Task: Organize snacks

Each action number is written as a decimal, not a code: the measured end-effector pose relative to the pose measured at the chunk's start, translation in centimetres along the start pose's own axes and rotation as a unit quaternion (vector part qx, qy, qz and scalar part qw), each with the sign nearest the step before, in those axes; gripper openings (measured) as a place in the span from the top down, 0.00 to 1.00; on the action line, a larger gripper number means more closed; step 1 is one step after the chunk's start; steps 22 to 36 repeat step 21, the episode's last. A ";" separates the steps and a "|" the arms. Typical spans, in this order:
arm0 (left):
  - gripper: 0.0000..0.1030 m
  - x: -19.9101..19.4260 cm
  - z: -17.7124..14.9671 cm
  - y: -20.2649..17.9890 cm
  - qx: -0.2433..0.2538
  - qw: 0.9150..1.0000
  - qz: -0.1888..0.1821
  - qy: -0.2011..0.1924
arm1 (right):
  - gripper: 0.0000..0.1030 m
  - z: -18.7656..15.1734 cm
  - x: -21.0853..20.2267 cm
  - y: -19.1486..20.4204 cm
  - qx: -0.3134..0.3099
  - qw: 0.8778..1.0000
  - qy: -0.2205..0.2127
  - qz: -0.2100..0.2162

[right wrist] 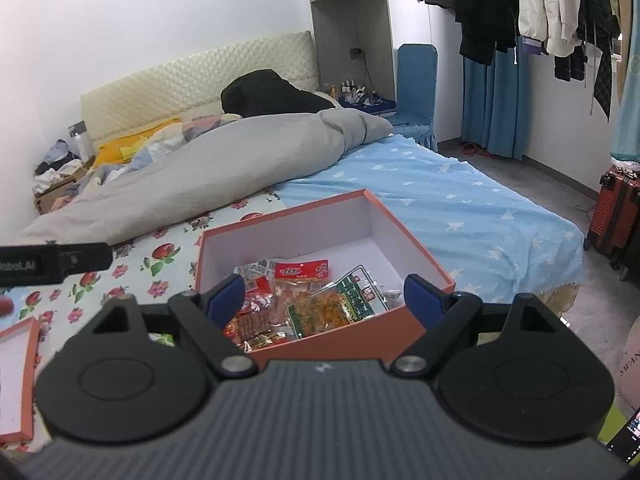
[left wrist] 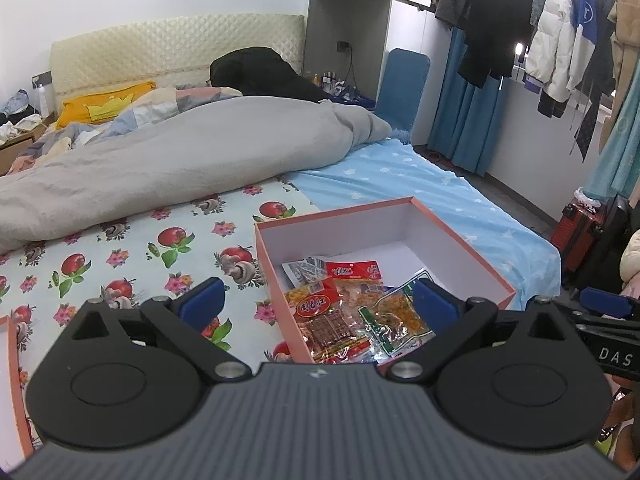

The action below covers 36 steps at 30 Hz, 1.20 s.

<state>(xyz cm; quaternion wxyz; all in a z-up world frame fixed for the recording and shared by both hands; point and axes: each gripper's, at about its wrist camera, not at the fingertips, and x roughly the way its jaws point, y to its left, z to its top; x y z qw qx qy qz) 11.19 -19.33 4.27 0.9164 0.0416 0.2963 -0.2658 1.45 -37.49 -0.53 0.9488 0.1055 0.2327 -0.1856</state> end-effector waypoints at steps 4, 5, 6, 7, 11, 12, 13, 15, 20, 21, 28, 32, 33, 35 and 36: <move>0.01 -0.2 0.0 0.0 0.003 1.000 0.002 -0.002 | 0.15 0.0 0.0 0.0 0.000 1.000 0.000 0.000; 0.01 -0.2 0.0 0.0 0.004 1.000 0.002 -0.003 | 0.15 0.0 0.0 0.0 0.000 1.000 0.001 -0.001; 0.01 -0.3 0.1 0.1 0.003 1.000 0.001 -0.004 | 0.15 0.0 0.0 0.0 0.000 1.000 0.000 0.000; 0.01 -0.3 0.1 0.1 0.004 1.000 0.000 -0.004 | 0.15 0.0 0.0 0.0 0.000 1.000 -0.001 0.000; 0.01 -0.3 0.1 0.1 0.005 1.000 0.002 -0.004 | 0.15 -0.1 -0.1 0.1 -0.007 1.000 -0.004 -0.002; 0.01 -0.4 0.1 0.0 0.006 1.000 0.001 -0.004 | 0.15 -0.1 -0.2 0.1 -0.008 1.000 -0.004 -0.002; 0.01 -0.4 0.1 0.0 0.006 1.000 0.001 -0.004 | 0.15 -0.1 -0.1 0.1 -0.008 1.000 -0.003 -0.001; 0.01 -0.4 0.0 0.0 0.006 1.000 0.002 -0.005 | 0.15 -0.1 -0.1 0.1 -0.005 1.000 -0.001 -0.001; 0.01 -0.4 -0.1 0.2 0.002 1.000 0.004 -0.007 | 0.15 0.0 -0.1 0.0 -0.005 1.000 -0.004 -0.003; 0.01 -0.4 -0.1 0.2 0.001 1.000 0.005 -0.007 | 0.15 0.0 -0.2 0.0 -0.005 1.000 -0.005 -0.002; 0.01 -0.4 -0.1 0.2 0.001 1.000 0.005 -0.007 | 0.15 0.0 -0.2 0.0 -0.005 1.000 -0.005 -0.002; 0.01 -0.4 -0.1 0.2 0.001 1.000 0.005 -0.007 | 0.15 0.0 -0.2 0.0 -0.005 1.000 -0.005 -0.002; 0.01 -0.4 -0.1 0.2 0.001 1.000 0.005 -0.007 | 0.15 0.0 -0.2 0.0 -0.005 1.000 -0.005 -0.002; 0.01 -0.4 -0.1 0.2 0.001 1.000 0.005 -0.007 | 0.15 0.0 -0.2 0.0 -0.005 1.000 -0.005 -0.002; 0.01 -0.4 -0.1 0.2 0.001 1.000 0.005 -0.007 | 0.15 0.0 -0.2 0.0 -0.005 1.000 -0.005 -0.002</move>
